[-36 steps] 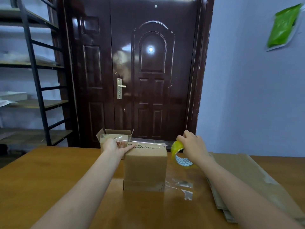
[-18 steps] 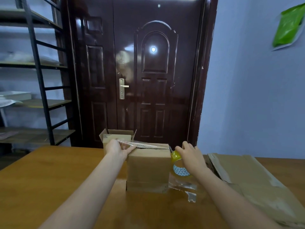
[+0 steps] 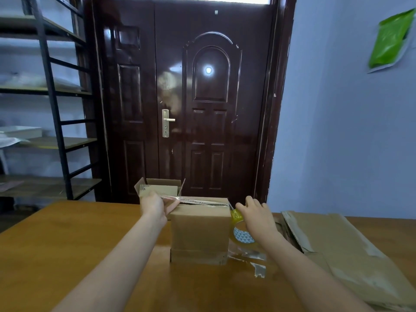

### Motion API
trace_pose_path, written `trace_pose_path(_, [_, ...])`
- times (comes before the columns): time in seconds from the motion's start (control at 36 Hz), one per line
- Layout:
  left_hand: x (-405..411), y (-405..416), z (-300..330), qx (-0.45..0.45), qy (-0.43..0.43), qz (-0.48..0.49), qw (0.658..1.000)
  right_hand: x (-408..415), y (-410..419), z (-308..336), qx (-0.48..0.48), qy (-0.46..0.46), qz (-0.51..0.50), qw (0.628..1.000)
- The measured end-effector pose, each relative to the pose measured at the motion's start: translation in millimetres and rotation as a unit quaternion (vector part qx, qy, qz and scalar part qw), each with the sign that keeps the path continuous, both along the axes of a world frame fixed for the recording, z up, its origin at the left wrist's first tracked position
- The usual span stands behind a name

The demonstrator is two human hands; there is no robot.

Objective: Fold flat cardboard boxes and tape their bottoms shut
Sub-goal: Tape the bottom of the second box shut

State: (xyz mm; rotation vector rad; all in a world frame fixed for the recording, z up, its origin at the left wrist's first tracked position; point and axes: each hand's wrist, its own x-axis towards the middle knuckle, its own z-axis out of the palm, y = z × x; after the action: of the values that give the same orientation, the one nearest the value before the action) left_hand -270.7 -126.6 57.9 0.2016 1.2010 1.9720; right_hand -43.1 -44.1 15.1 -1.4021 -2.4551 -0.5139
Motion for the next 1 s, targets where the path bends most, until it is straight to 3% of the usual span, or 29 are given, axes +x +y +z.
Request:
trace_pose_path(0.25, [-12,-2,-7,0.049,0.102,-0.015,0.993,0,1,1,-0.006,-0.004,-0.002,1.0])
trace_pose_path(0.75, [-19,0,-28,0.059,-0.004,-0.033,0.998,-1,1,-1,-0.009,0.003,-0.001,1.0])
trace_pose_path(1.0, [-16,-10,-38,0.029,-0.006,-0.032,0.999,-4,-1,-2,-0.004,0.014,0.009,1.0])
